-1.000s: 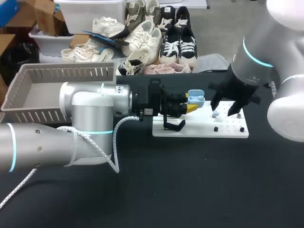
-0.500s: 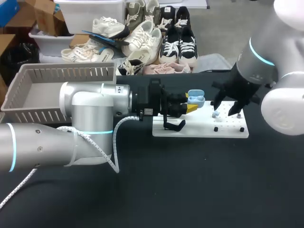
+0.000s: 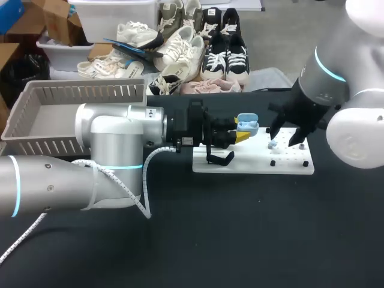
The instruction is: Pick up each earbud case from the left stands, insert the matching earbuds, close the lid, and place the case in the box.
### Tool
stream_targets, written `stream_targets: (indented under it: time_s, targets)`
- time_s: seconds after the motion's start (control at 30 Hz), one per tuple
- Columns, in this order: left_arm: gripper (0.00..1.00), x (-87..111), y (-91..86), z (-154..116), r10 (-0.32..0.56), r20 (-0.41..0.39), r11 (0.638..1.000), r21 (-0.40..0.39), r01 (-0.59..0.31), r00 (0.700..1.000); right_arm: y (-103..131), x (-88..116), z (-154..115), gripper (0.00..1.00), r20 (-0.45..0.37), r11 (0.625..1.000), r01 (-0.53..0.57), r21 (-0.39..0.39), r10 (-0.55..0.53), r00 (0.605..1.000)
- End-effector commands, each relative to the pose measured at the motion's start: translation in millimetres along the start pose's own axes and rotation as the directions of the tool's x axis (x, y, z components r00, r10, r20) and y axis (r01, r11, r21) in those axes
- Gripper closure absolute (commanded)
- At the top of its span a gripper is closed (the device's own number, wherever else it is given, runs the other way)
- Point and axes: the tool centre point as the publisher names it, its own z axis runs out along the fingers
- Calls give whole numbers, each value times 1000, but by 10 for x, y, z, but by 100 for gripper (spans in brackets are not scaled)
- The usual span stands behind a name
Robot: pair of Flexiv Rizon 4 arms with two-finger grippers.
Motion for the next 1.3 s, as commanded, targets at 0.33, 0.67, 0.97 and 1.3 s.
stream_targets:
  time_s: [0.33,0.67,0.97,1.3]
  targets:
    - [100,-89,-57,-226,27,29,999,-32,-26,999,8,19,26,55,-6,1000,-3,9,3,1000]
    - [100,-78,-46,-379,9,19,999,-40,-9,1000,50,10,50,56,-7,1000,-3,13,3,1000]
    - [100,-72,-25,-434,-4,16,999,-45,5,1000,84,3,77,56,-8,1000,1,17,0,1000]
    - [100,-72,-25,-434,-4,16,999,-45,5,1000,97,-2,164,55,2,1000,2,16,-2,1000]
